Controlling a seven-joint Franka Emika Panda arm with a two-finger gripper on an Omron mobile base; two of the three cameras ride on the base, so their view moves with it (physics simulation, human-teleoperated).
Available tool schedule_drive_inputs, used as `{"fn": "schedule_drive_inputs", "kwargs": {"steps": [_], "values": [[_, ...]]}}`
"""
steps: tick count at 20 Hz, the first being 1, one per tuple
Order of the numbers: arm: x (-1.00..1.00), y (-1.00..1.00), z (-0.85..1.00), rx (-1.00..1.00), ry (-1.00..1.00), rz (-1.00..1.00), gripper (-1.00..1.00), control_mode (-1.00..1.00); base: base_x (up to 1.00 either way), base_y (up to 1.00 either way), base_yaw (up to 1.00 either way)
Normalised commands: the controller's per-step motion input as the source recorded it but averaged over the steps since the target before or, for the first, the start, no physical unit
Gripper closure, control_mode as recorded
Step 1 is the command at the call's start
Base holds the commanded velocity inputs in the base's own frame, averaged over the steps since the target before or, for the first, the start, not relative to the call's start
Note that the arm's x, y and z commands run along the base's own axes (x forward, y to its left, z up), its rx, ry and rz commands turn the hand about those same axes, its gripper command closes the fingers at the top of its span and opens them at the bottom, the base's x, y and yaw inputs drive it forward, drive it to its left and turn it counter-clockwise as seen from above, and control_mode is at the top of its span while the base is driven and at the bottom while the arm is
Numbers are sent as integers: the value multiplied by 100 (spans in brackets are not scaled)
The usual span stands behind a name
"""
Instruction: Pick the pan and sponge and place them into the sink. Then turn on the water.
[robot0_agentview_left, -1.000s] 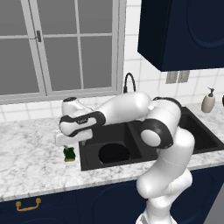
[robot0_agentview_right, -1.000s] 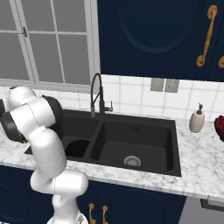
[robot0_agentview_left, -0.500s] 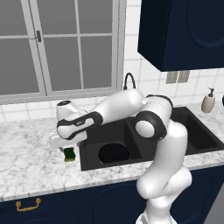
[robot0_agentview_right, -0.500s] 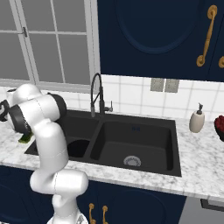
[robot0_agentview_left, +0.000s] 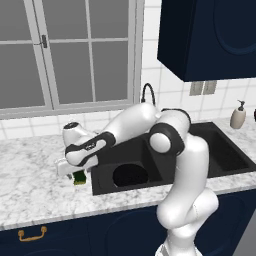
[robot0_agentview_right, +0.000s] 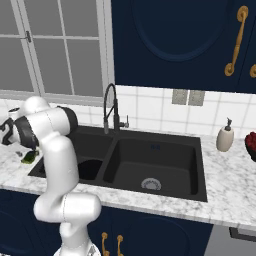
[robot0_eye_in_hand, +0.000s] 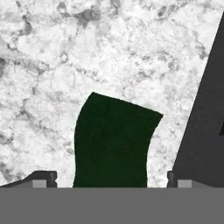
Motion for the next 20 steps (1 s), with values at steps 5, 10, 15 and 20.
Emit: {"fn": "schedule_drive_inputs", "kwargs": {"steps": [5, 10, 15, 20], "values": [[0, 0, -42, 0, -2, 0, -100, -100, 0, 0, 0], [0, 0, -46, 0, -6, 0, -100, -100, 0, 0, 0], [0, 0, -51, 0, -5, 0, 100, -100, 0, 0, 0], [-14, 0, -25, 1, -14, 0, 100, -100, 0, 0, 0]]}}
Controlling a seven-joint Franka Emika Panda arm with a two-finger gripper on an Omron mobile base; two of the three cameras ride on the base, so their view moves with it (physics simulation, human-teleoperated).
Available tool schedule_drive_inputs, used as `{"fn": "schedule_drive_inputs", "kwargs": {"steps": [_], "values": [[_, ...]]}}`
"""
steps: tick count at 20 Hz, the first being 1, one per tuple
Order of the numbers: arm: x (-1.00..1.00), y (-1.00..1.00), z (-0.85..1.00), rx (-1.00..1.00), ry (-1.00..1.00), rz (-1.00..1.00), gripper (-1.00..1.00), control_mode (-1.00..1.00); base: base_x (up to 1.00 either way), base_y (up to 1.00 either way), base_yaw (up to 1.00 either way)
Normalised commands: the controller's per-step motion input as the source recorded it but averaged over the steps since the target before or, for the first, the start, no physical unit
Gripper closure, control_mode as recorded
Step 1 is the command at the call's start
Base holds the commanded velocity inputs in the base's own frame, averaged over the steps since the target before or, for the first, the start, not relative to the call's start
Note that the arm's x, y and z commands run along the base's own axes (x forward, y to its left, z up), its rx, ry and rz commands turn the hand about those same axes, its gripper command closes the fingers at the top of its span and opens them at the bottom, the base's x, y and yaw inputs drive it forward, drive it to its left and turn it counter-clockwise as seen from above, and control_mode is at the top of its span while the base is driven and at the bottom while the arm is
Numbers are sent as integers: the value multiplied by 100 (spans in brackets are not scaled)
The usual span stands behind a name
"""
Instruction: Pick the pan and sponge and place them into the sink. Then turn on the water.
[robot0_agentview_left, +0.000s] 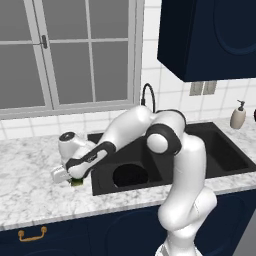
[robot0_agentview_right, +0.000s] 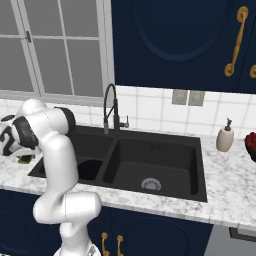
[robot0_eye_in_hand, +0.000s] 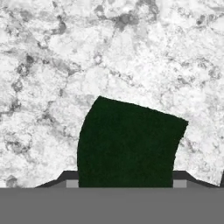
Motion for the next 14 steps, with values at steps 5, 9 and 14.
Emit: {"fn": "schedule_drive_inputs", "kwargs": {"steps": [5, 9, 14], "values": [[-24, -5, 45, 10, -28, -11, 100, -100, 0, 0, 0], [-9, -46, 91, 19, -19, -29, 100, -100, 0, 0, 0], [-19, -86, 68, 21, -3, -35, 100, -100, 0, 0, 0]]}}
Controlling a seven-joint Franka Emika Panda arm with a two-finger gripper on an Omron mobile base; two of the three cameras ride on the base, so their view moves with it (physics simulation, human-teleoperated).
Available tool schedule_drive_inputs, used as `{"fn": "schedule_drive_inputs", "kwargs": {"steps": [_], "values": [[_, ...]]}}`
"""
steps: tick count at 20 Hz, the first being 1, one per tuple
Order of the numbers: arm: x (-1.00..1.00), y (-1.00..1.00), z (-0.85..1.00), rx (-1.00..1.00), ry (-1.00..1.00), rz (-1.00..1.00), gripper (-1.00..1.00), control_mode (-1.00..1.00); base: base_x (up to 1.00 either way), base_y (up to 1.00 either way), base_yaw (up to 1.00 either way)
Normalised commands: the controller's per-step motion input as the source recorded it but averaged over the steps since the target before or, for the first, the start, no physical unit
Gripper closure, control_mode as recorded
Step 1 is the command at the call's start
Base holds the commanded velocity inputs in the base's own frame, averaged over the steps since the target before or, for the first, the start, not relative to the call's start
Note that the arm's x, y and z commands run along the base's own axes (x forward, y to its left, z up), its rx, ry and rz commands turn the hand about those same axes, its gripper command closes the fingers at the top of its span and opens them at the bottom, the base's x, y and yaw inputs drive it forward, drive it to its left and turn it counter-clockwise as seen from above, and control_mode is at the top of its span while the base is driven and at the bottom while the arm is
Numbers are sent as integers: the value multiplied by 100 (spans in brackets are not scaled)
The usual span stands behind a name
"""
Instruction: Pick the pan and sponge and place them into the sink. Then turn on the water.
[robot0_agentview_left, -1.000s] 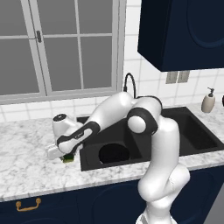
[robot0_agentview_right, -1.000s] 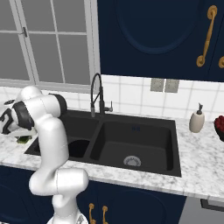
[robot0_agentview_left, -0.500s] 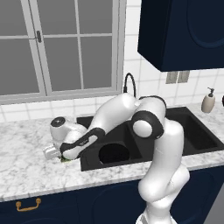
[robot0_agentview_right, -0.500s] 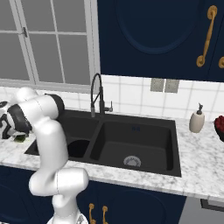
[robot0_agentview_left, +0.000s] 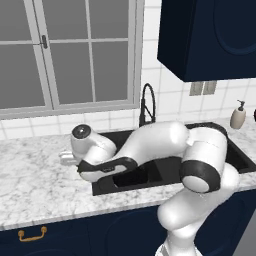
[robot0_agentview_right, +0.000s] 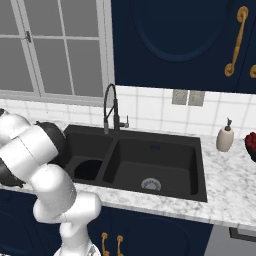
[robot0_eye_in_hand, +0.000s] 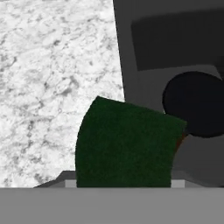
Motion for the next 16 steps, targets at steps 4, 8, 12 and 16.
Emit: {"fn": "schedule_drive_inputs", "kwargs": {"steps": [4, 8, 12, 16], "values": [[-35, -100, 25, 22, -4, -35, 100, -100, 0, 0, 0], [-10, -99, 1, 10, 0, -38, 100, -100, 0, 0, 0], [31, -73, 0, 1, 8, -31, 100, -100, 0, 0, 0], [77, -41, 0, 0, 36, -8, 100, -100, 0, 0, 0]]}}
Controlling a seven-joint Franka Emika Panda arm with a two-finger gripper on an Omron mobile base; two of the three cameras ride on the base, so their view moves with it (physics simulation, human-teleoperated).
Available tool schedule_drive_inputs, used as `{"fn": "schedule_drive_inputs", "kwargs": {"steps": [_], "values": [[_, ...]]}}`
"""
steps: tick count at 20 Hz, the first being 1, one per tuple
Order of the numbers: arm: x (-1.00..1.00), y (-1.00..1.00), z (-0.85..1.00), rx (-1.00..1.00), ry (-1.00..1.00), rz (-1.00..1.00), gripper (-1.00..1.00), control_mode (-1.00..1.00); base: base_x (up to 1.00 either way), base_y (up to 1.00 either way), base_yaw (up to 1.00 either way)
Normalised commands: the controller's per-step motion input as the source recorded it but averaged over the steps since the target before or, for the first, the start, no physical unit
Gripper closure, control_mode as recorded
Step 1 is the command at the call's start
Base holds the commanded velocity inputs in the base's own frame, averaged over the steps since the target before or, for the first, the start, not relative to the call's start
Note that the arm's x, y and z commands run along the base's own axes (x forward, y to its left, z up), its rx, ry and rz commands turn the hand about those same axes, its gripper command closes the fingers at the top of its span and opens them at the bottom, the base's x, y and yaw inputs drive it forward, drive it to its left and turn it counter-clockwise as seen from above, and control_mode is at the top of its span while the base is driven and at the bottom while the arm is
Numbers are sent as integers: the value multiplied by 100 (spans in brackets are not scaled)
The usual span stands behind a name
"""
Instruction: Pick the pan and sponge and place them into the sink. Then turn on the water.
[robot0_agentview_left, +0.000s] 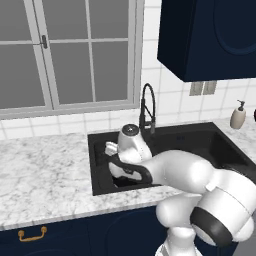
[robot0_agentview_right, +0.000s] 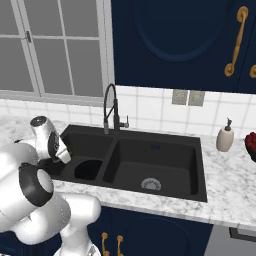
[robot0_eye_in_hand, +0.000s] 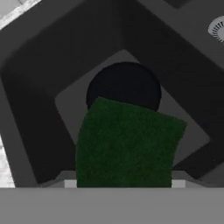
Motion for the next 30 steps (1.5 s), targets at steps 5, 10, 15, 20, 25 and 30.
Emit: {"fn": "schedule_drive_inputs", "kwargs": {"steps": [5, 10, 15, 20, 25, 30], "values": [[96, -3, -14, 0, 35, -2, 100, -100, 0, 0, 0], [70, 0, -46, -3, 18, -1, 100, -100, 0, 0, 0], [27, 0, -67, -7, 1, -3, 100, -100, 0, 0, 0], [9, 0, -59, -3, 0, -5, 100, -100, 0, 0, 0], [0, -14, -53, 0, -2, -7, 100, -100, 0, 0, 0], [8, -19, -53, 0, 0, -6, 100, -100, 0, 0, 0]]}}
